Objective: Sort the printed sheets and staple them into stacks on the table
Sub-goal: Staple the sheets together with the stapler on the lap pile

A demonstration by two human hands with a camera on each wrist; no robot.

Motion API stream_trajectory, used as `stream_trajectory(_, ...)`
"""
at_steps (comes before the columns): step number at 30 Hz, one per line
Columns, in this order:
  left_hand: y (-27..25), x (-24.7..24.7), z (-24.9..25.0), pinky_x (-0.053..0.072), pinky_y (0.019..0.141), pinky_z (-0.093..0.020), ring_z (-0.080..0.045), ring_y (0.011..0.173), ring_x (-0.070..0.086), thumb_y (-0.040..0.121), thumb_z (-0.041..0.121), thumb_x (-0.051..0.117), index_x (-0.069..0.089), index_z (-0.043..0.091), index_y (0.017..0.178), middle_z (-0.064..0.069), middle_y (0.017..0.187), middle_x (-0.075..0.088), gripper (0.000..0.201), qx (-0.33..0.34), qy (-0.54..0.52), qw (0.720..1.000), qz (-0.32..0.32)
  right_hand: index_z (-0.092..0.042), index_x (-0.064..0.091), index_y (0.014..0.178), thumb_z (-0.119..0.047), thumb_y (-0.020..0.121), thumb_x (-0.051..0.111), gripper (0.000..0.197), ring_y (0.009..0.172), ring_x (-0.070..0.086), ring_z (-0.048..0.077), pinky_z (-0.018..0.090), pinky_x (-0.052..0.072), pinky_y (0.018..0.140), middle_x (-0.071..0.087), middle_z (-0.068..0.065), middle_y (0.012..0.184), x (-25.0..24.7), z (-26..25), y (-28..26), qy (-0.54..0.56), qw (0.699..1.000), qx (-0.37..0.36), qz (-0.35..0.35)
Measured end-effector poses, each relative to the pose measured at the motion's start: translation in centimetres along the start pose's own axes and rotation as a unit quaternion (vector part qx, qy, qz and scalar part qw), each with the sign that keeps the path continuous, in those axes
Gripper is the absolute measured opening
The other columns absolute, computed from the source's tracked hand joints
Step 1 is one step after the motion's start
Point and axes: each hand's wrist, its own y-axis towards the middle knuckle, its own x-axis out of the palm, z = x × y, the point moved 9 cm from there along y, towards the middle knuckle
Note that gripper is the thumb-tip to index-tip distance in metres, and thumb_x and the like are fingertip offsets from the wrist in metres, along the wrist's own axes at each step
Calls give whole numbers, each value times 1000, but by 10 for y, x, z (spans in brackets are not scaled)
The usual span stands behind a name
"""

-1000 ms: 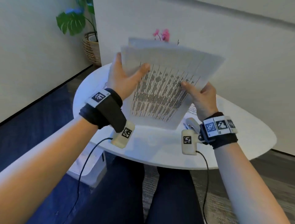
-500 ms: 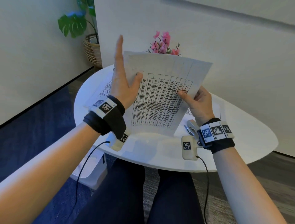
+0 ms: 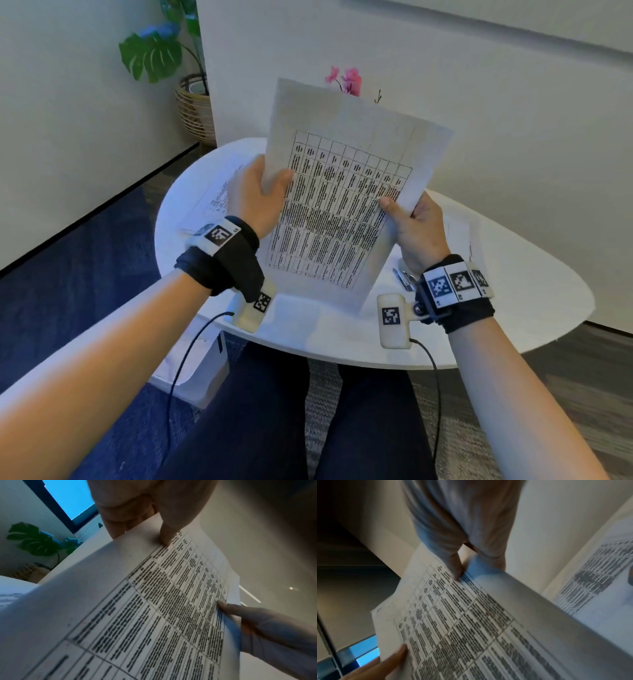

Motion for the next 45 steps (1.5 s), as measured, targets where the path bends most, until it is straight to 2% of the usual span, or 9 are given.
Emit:
stream_trajectory(4, -1, -2, -8, 51, 87, -34, -18, 99, 64, 94, 27, 56, 65, 16, 115, -2, 110, 69, 26, -33, 16, 999, 12, -13, 63, 90, -16, 88, 65, 4, 83, 65, 24, 43, 55, 77, 67, 8, 89, -6, 13, 3, -40, 996, 59, -49)
stream_trajectory(7, 5, -12, -17, 54, 87, -41, -20, 94, 66, 91, 28, 60, 68, 16, 111, -2, 104, 71, 25, -61, 24, 998, 11, -7, 66, 83, -30, 94, 56, 26, 74, 65, 21, 34, 48, 71, 69, 6, 84, -52, 28, 16, -223, 972, 68, -14)
stream_trajectory(12, 4, -21, -12, 54, 86, -39, -21, 92, 67, 89, 28, 62, 70, 16, 108, -3, 102, 72, 23, -45, 78, 996, -4, -9, 40, 56, -52, 90, 53, 56, 48, 39, 19, 25, 33, 47, 39, 7, 53, -112, 112, 14, -640, 741, 184, -84)
stream_trajectory(18, -4, -3, -2, 53, 79, -38, -26, 83, 64, 90, 28, 62, 69, 12, 100, -9, 90, 70, 21, -22, 154, 985, -72, -3, 55, 89, -30, 87, 60, 28, 66, 54, 24, 30, 48, 60, 59, 12, 80, -120, 159, 6, -653, 711, 249, -79)
stream_trajectory(23, -7, 4, -2, 50, 78, -32, -21, 81, 62, 90, 29, 62, 68, 18, 107, -2, 89, 67, 21, -19, 186, 978, -95, 4, 51, 109, -25, 92, 58, 34, 89, 58, 32, 32, 42, 71, 60, 23, 106, -116, 115, 0, -488, 840, 224, 77)
stream_trajectory(27, -7, 14, -2, 53, 79, -37, -22, 78, 61, 90, 32, 61, 68, 22, 103, 0, 81, 65, 17, 5, 223, 969, -102, -10, 43, 115, -20, 80, 70, 45, 72, 59, 19, 35, 52, 72, 61, 9, 103, -107, 14, -5, -181, 943, 37, 276)
stream_trajectory(33, -12, 36, 13, 48, 73, -31, -21, 76, 56, 91, 33, 59, 68, 23, 109, 3, 76, 55, 23, 58, 246, 960, -117, -8, 44, 114, 1, 77, 73, 48, 53, 54, -2, 16, 43, 47, 57, -3, 84, -46, -87, 1, 161, 953, -117, 228)
stream_trajectory(37, -15, 40, 26, 45, 67, -28, -19, 72, 54, 92, 35, 58, 68, 27, 107, 6, 73, 56, 19, 94, 257, 954, -120, -12, 61, 98, -24, 78, 76, 28, 61, 56, 6, 21, 46, 56, 62, -3, 77, -18, -85, 14, 170, 962, -80, 196)
stream_trajectory(45, -19, 42, 30, 51, 69, -31, -22, 74, 59, 92, 35, 57, 67, 28, 102, 0, 77, 64, 15, 103, 263, 950, -133, -13, 59, 95, -22, 92, 61, 10, 75, 60, 10, 22, 50, 71, 63, -2, 81, 10, -78, 9, 166, 967, -82, 173)
